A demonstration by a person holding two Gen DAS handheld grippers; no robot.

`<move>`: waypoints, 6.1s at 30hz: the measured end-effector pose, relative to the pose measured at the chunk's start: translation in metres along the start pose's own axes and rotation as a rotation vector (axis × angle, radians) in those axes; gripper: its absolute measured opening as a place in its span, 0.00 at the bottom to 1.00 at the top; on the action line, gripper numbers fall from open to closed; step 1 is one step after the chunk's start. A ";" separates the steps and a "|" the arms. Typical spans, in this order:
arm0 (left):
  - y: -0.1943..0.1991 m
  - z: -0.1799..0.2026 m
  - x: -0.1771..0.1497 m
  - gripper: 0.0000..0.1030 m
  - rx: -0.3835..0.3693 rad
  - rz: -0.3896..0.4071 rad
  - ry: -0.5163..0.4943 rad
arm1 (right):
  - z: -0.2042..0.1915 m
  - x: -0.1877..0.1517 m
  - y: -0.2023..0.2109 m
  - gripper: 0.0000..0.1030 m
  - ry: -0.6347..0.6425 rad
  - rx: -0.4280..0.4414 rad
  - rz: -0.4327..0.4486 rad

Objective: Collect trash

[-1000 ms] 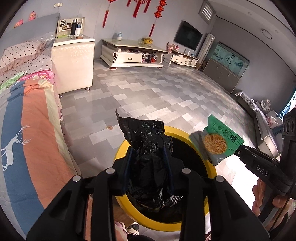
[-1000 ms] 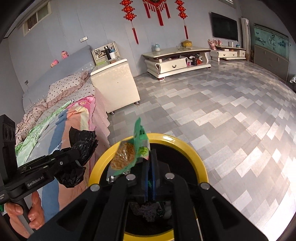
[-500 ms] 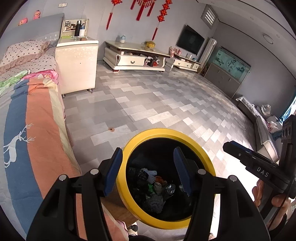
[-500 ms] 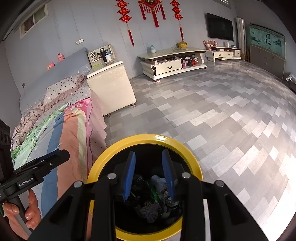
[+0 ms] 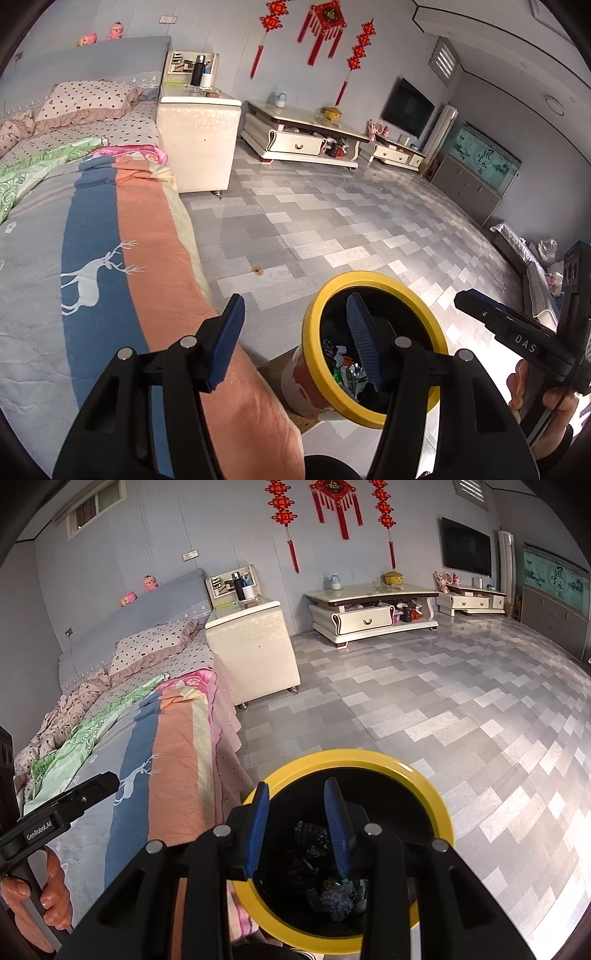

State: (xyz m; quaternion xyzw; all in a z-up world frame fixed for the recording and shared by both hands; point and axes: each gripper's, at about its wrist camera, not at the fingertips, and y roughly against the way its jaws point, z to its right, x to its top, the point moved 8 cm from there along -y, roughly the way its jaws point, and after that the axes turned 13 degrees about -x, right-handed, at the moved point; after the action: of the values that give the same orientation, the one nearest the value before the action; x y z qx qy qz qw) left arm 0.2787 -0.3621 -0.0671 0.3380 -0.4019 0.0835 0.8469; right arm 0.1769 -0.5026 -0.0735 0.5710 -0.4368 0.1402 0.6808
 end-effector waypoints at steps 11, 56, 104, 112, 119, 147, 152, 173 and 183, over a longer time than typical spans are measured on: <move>0.113 -0.089 -0.003 0.53 0.149 0.108 0.056 | -0.106 -0.002 0.024 0.29 0.110 0.113 0.019; 0.298 -0.221 -0.129 0.92 0.517 0.322 0.150 | -0.288 -0.074 0.049 0.92 0.255 0.246 0.180; 0.351 -0.094 -0.125 0.92 0.455 0.483 0.017 | -0.248 -0.080 0.130 0.92 0.161 0.202 0.344; 0.349 -0.099 -0.126 0.92 0.445 0.479 0.028 | -0.250 -0.082 0.128 0.92 0.161 0.197 0.339; 0.349 -0.101 -0.126 0.92 0.443 0.480 0.032 | -0.254 -0.084 0.126 0.92 0.160 0.196 0.332; 0.343 -0.102 -0.127 0.92 0.430 0.471 0.041 | -0.256 -0.086 0.119 0.92 0.156 0.189 0.320; 0.342 -0.101 -0.127 0.92 0.429 0.472 0.041 | -0.255 -0.086 0.119 0.92 0.155 0.189 0.321; 0.337 -0.103 -0.127 0.92 0.417 0.465 0.045 | -0.256 -0.091 0.114 0.92 0.149 0.185 0.310; 0.336 -0.102 -0.127 0.92 0.415 0.464 0.045 | -0.258 -0.092 0.113 0.92 0.146 0.180 0.303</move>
State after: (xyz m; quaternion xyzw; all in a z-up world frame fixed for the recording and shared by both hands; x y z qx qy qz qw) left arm 0.1197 -0.0257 -0.0371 0.4011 -0.4237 0.3622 0.7269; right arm 0.1579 -0.2071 -0.0606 0.5456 -0.4530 0.3210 0.6278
